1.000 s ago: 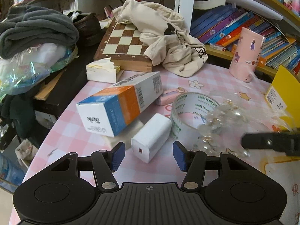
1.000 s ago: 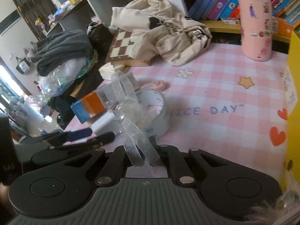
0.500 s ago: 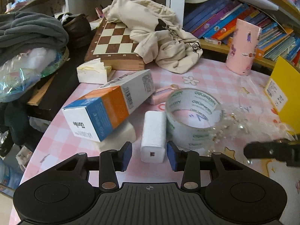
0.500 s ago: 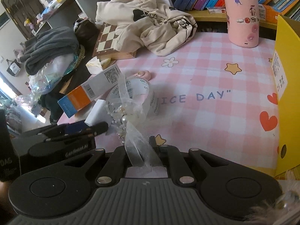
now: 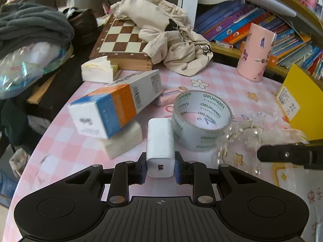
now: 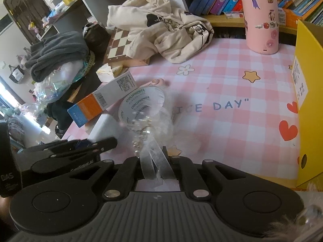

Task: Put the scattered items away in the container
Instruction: 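Close the left tool on the white charger while the right tool lifts the ribbon, then carry the charger with the left tool while the right tool carries the ribbon to the yellow box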

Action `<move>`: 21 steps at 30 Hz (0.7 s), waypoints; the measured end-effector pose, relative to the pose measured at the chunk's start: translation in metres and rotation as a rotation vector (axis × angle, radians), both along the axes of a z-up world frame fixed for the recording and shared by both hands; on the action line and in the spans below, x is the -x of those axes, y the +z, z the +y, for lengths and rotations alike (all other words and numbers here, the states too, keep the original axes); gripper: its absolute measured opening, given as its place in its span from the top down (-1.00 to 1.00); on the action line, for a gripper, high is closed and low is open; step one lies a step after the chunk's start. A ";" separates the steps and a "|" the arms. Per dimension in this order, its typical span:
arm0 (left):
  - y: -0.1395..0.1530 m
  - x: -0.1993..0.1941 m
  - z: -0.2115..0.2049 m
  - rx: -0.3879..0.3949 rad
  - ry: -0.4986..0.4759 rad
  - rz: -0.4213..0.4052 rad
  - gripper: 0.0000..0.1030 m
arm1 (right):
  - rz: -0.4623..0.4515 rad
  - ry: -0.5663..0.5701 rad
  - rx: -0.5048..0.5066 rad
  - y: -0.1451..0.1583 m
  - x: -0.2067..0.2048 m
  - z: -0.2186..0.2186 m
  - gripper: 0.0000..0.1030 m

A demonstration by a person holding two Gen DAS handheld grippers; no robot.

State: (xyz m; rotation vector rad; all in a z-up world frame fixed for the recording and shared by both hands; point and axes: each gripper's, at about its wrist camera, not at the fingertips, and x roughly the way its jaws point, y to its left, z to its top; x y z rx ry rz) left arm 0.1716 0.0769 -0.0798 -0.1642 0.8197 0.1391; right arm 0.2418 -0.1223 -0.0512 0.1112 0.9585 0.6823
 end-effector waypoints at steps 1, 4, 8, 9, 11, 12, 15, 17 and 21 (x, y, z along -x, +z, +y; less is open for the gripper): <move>0.001 0.005 0.001 0.012 0.003 0.000 0.53 | -0.003 -0.002 -0.002 0.001 0.002 -0.001 0.94; 0.007 0.019 0.003 0.047 0.013 -0.003 0.53 | -0.012 -0.008 -0.007 0.006 0.010 -0.002 0.94; 0.015 0.036 0.005 0.084 0.018 -0.015 0.53 | -0.024 -0.021 -0.014 0.012 0.022 -0.006 0.94; 0.016 0.040 0.004 0.090 0.016 -0.018 0.53 | -0.027 -0.024 -0.017 0.013 0.025 -0.007 0.94; 0.020 0.047 0.003 0.099 0.013 -0.026 0.53 | -0.037 -0.028 -0.019 0.017 0.032 -0.009 0.94; 0.022 0.050 0.002 0.099 0.009 -0.032 0.53 | -0.042 -0.029 -0.019 0.019 0.036 -0.011 0.94; 0.028 0.060 -0.002 0.103 -0.003 -0.051 0.53 | -0.053 -0.034 -0.017 0.024 0.045 -0.014 0.94; 0.032 0.066 -0.004 0.102 -0.013 -0.066 0.53 | -0.062 -0.036 -0.016 0.027 0.051 -0.016 0.94; 0.042 0.077 -0.007 0.098 -0.031 -0.096 0.53 | -0.082 -0.046 -0.017 0.033 0.063 -0.020 0.94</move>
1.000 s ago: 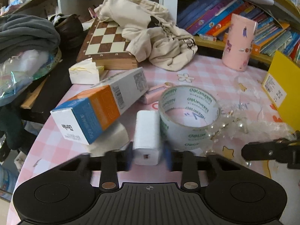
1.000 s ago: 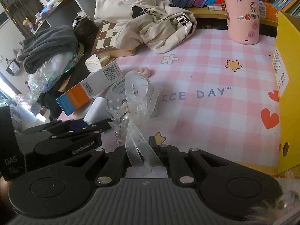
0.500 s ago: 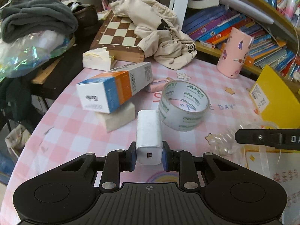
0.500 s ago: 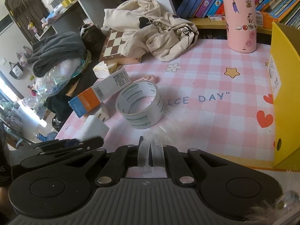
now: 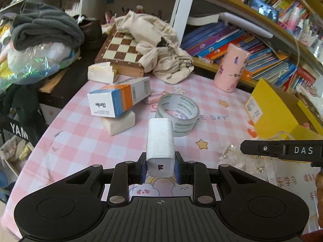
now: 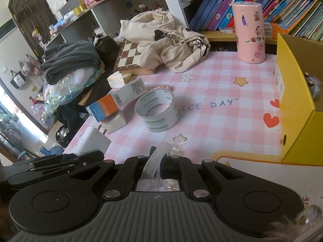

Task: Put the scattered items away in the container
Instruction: 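Carry the charger with the left tool while the right tool carries the ribbon to the yellow box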

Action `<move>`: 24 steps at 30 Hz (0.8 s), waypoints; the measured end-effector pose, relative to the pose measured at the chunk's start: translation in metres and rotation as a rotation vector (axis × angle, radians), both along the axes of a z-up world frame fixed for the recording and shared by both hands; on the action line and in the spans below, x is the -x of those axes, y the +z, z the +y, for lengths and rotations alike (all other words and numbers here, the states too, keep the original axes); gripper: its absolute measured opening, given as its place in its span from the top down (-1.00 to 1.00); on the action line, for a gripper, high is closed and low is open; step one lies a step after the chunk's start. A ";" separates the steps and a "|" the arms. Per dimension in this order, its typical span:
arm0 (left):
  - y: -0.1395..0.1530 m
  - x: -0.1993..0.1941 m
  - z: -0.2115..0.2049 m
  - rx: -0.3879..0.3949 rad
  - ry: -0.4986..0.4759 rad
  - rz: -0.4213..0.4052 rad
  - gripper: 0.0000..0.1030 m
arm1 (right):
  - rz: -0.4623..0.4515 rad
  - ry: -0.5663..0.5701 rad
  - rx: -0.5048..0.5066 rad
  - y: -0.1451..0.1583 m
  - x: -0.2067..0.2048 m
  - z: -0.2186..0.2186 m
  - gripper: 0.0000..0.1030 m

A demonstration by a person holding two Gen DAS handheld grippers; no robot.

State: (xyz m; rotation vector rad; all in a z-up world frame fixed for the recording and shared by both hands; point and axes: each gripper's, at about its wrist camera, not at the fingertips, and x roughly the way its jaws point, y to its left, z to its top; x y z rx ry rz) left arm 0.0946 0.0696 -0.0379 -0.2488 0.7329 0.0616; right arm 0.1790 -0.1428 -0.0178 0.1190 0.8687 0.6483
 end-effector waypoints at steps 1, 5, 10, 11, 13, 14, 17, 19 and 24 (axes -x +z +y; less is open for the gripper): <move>0.002 0.003 -0.001 -0.001 -0.003 -0.007 0.53 | -0.005 -0.004 -0.002 0.002 0.003 -0.001 0.94; 0.009 0.014 -0.002 -0.003 -0.016 -0.031 0.53 | -0.023 -0.020 -0.007 0.008 0.015 -0.007 0.94; 0.016 0.027 -0.004 -0.007 -0.041 -0.055 0.53 | -0.042 -0.041 -0.014 0.014 0.031 -0.011 0.94; 0.017 0.030 -0.005 -0.008 -0.047 -0.059 0.53 | -0.045 -0.046 -0.015 0.015 0.034 -0.012 0.94; 0.019 0.035 -0.006 -0.009 -0.058 -0.069 0.53 | -0.052 -0.055 -0.017 0.017 0.041 -0.012 0.94; 0.020 0.038 -0.005 -0.008 -0.061 -0.073 0.53 | -0.055 -0.058 -0.017 0.018 0.044 -0.013 0.94; 0.022 0.044 -0.005 -0.001 -0.070 -0.083 0.53 | -0.066 -0.066 -0.012 0.021 0.053 -0.014 0.94; 0.022 0.047 -0.006 0.004 -0.077 -0.089 0.52 | -0.072 -0.073 -0.008 0.023 0.060 -0.015 0.94; 0.023 0.053 -0.010 0.011 -0.100 -0.098 0.53 | -0.078 -0.099 -0.002 0.025 0.072 -0.022 0.94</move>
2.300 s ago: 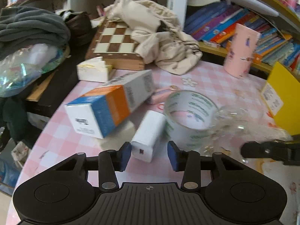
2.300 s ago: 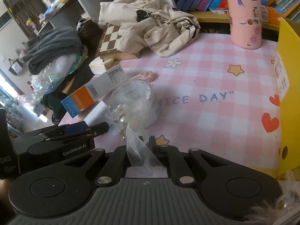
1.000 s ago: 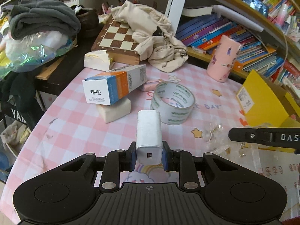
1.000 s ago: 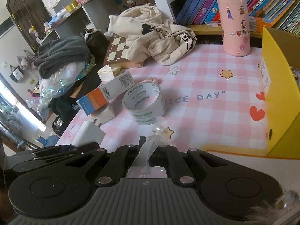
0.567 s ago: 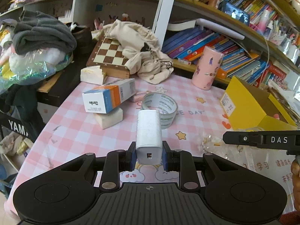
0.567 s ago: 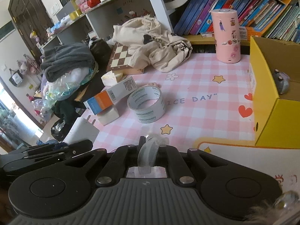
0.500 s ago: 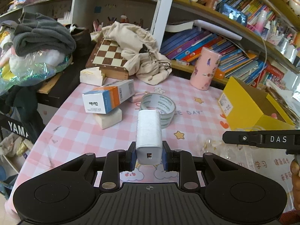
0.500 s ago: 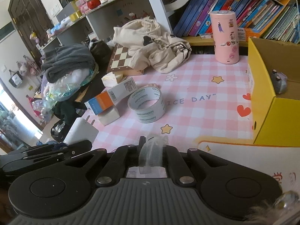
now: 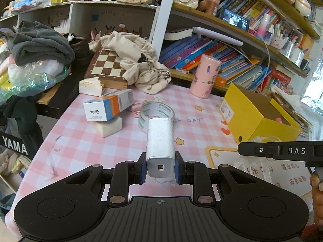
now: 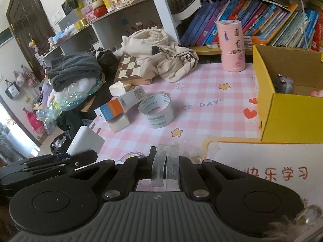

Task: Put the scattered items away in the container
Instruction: 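Carry the charger with the left tool while the right tool carries the ribbon to the yellow box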

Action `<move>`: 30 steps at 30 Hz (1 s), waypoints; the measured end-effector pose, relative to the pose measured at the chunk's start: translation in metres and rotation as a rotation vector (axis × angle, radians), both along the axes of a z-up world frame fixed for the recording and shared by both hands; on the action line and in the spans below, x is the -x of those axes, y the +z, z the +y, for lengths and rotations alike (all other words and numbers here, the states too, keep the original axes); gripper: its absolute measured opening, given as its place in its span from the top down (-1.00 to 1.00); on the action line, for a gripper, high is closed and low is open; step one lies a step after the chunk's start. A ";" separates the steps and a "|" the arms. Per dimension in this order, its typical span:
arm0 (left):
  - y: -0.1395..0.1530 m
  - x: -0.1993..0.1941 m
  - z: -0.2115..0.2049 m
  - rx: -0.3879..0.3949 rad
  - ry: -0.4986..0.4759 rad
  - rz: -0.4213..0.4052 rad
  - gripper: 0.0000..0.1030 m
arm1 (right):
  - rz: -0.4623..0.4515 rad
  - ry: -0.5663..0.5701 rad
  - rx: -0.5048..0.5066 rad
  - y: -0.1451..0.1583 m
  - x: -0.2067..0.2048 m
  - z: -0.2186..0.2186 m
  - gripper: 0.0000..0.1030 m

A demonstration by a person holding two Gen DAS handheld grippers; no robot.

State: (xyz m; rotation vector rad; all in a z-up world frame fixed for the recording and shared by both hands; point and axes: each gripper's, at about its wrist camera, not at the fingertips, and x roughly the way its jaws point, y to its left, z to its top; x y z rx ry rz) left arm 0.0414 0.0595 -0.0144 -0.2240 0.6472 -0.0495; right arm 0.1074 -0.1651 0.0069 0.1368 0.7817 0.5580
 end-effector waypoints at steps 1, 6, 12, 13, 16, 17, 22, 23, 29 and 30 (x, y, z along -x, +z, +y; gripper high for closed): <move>0.000 0.001 -0.001 0.000 -0.006 -0.002 0.53 | 0.000 -0.006 0.000 0.000 0.002 -0.001 0.94; 0.002 0.004 -0.009 -0.003 -0.042 -0.006 0.53 | -0.004 -0.038 0.000 0.002 0.011 -0.011 0.94; 0.003 0.007 -0.025 -0.006 -0.109 -0.002 0.53 | -0.008 -0.091 0.006 0.002 0.024 -0.027 0.94; 0.003 0.008 -0.027 -0.007 -0.120 -0.002 0.53 | -0.008 -0.100 0.007 0.003 0.026 -0.030 0.94; 0.004 0.008 -0.036 -0.008 -0.149 -0.003 0.53 | -0.008 -0.126 0.013 0.002 0.031 -0.039 0.94; 0.004 0.008 -0.038 -0.007 -0.158 -0.003 0.53 | -0.008 -0.135 0.014 0.002 0.033 -0.042 0.94; 0.004 0.006 -0.055 -0.005 -0.210 -0.003 0.53 | -0.010 -0.179 0.021 0.001 0.042 -0.058 0.94; 0.004 0.005 -0.058 -0.006 -0.221 -0.004 0.53 | -0.011 -0.187 0.022 0.000 0.044 -0.062 0.94; 0.006 -0.001 -0.082 -0.012 -0.282 -0.007 0.52 | -0.011 -0.242 0.022 0.000 0.050 -0.087 0.94; 0.006 -0.002 -0.087 -0.013 -0.291 -0.006 0.52 | -0.011 -0.250 0.023 0.000 0.051 -0.091 0.94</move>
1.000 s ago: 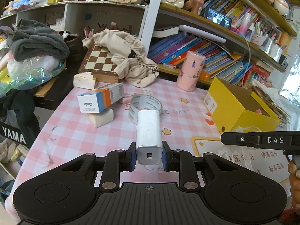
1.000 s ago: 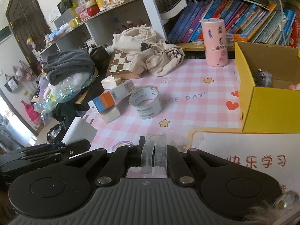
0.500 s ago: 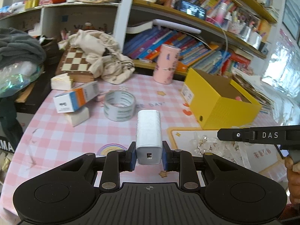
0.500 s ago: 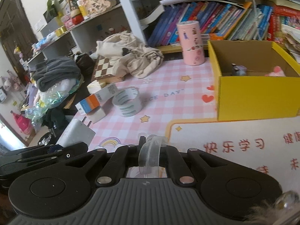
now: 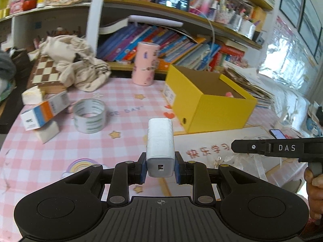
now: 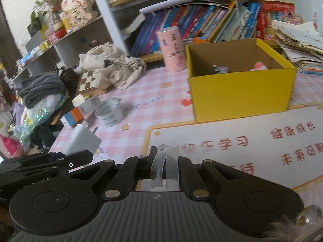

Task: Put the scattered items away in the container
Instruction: 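Carry the charger with the left tool while the right tool carries the ribbon to the yellow box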

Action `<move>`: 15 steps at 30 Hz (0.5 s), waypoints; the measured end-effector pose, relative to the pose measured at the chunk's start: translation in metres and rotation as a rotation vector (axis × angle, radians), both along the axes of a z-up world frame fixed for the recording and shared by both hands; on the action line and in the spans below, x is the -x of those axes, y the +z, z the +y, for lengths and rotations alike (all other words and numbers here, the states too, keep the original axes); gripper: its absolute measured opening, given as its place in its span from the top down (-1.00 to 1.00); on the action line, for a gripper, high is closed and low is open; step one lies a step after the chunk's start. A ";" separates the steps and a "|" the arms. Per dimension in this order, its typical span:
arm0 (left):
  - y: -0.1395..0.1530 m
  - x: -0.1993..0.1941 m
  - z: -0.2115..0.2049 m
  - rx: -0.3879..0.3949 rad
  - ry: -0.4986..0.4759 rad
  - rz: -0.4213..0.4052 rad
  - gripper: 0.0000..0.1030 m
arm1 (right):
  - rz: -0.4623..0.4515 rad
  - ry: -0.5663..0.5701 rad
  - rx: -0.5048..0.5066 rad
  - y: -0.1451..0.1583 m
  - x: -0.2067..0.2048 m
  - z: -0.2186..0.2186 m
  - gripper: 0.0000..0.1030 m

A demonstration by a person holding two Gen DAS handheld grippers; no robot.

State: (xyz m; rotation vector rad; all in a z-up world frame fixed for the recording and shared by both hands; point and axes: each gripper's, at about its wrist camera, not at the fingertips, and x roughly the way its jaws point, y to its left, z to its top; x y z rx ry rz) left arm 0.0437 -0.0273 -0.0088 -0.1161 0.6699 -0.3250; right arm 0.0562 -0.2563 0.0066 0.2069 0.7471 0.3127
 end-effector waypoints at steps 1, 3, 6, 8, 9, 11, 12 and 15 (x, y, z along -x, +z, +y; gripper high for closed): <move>0.000 -0.001 -0.004 -0.001 -0.009 0.000 0.52 | 0.000 -0.007 0.001 0.000 0.001 -0.004 0.94; 0.001 -0.003 -0.014 -0.002 -0.025 0.001 0.52 | 0.000 -0.018 0.001 0.000 0.002 -0.013 0.94; 0.001 -0.008 -0.030 -0.006 -0.045 0.003 0.52 | 0.004 -0.031 0.005 -0.001 0.002 -0.028 0.94; 0.001 -0.010 -0.040 -0.011 -0.057 0.005 0.52 | 0.008 -0.041 0.004 -0.002 0.002 -0.038 0.94; 0.001 -0.012 -0.045 -0.013 -0.062 0.006 0.52 | 0.011 -0.046 0.003 -0.002 0.001 -0.044 0.94; 0.001 -0.015 -0.056 -0.017 -0.072 0.009 0.52 | 0.015 -0.055 0.003 -0.002 0.000 -0.055 0.94; 0.001 -0.016 -0.062 -0.020 -0.076 0.012 0.52 | 0.017 -0.058 0.003 -0.002 -0.001 -0.060 0.94; -0.001 -0.020 -0.078 -0.026 -0.091 0.022 0.52 | 0.024 -0.065 0.003 -0.003 -0.004 -0.075 0.94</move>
